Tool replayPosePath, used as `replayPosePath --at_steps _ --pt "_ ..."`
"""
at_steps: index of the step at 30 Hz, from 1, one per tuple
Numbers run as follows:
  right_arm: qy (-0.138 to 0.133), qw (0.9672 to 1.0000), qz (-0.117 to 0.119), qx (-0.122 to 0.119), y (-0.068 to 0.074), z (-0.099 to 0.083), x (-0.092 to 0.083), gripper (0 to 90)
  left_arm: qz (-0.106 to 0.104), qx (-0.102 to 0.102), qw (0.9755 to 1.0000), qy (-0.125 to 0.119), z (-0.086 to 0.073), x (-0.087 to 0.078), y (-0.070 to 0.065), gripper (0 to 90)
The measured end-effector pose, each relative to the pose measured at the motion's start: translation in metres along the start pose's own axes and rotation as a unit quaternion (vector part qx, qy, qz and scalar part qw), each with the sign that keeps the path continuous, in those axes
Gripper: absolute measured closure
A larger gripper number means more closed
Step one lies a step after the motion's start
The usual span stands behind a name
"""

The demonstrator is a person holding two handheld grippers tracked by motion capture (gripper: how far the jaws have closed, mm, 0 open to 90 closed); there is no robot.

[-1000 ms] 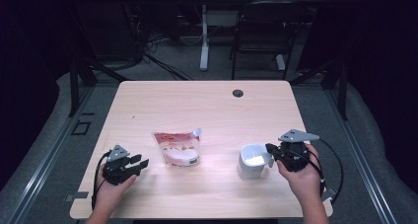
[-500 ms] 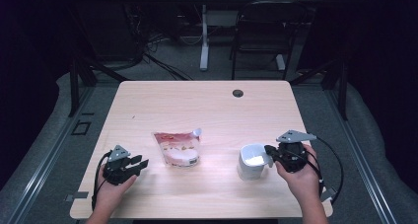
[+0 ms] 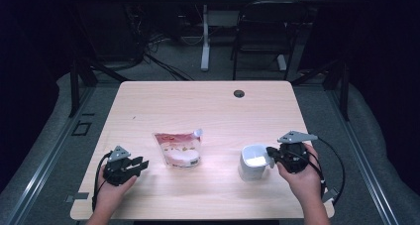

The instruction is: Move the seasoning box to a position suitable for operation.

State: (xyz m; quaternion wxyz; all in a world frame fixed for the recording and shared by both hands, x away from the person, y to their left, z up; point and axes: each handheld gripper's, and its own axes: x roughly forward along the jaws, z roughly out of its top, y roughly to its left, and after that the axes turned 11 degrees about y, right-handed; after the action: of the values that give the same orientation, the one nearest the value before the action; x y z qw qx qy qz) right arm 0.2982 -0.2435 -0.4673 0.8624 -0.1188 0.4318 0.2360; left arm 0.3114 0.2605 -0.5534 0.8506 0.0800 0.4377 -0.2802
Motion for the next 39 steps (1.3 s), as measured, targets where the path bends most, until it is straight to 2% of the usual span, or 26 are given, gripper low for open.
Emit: replayPosePath --at_steps 9,18,30,35,37,39 --pt "-0.002 1.0 0.007 0.002 -0.003 -0.002 0.0 90.0 0.0 0.001 1.0 0.0 0.0 0.0 0.0 66.0" --pt "-0.01 0.9996 0.017 0.019 -0.008 -0.004 0.0 90.0 -0.001 0.0 1.0 0.0 0.0 0.0 -0.001 65.9" --pt "-0.024 0.9969 0.056 0.049 -0.019 -0.01 0.001 90.0 -0.001 0.004 1.0 0.0 0.0 0.0 -0.001 65.8" --pt "-0.04 0.9933 0.083 0.07 -0.026 -0.015 0.003 90.0 -0.001 0.004 1.0 -0.001 0.0 0.0 -0.001 65.8" --pt "-0.049 0.9906 0.099 0.081 -0.029 -0.018 0.004 90.0 -0.001 0.003 1.0 -0.001 0.0 -0.001 0.0 65.9" --pt "-0.049 0.9895 0.104 0.088 -0.031 -0.019 0.004 90.0 0.0 0.003 1.0 -0.001 0.0 -0.001 0.0 65.8"
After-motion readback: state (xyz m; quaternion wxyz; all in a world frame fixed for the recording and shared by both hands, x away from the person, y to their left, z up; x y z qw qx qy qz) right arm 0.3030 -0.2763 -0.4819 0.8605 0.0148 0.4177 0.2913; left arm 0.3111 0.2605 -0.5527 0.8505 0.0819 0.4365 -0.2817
